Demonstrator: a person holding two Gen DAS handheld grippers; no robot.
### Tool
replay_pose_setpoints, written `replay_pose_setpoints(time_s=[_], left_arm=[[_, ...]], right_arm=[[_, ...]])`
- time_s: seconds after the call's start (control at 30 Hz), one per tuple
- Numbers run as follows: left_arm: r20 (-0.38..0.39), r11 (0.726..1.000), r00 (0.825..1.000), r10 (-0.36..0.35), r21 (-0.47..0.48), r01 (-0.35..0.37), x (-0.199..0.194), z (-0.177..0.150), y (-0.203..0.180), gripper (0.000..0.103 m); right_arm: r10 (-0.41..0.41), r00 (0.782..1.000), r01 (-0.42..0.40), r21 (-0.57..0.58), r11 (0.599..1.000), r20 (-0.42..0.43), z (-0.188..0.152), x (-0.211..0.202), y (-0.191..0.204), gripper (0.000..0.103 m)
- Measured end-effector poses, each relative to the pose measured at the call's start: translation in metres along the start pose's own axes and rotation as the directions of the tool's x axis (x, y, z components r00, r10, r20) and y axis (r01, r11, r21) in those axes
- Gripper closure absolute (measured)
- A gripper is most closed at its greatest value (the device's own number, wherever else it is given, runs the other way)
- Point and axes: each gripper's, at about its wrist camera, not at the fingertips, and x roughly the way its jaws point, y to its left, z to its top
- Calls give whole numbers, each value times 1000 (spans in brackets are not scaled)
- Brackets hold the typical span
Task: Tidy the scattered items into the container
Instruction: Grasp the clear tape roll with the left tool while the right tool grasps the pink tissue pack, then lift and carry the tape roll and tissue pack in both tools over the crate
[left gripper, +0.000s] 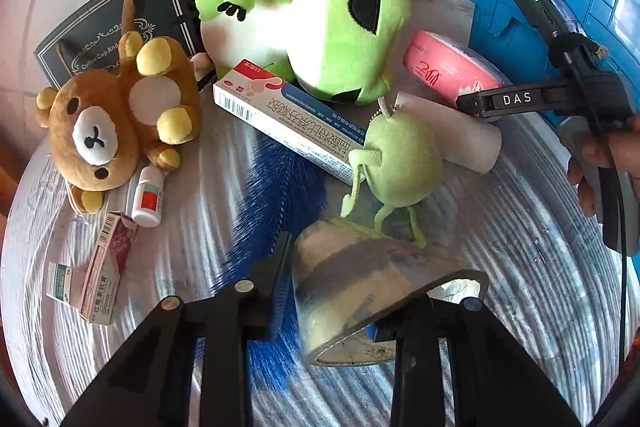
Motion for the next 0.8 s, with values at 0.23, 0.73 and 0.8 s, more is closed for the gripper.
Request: replay_pose_setpoints(time_s=[0.23, 0.73, 0.8], left_arm=[[9, 1000, 1000, -8, -27, 8, -7, -5, 8, 74], [6, 994, 1000, 10, -104, -9, -43, -32, 15, 74], [14, 994, 1000, 15, -106, -13, -54, -35, 14, 74]], right_arm=[[37, 999, -38, -14, 999, -18, -1, 8, 2, 16], [60, 997, -60, -15, 998, -43, -55, -57, 5, 20], [68, 997, -68, -14, 998, -40, -64, -70, 3, 20]])
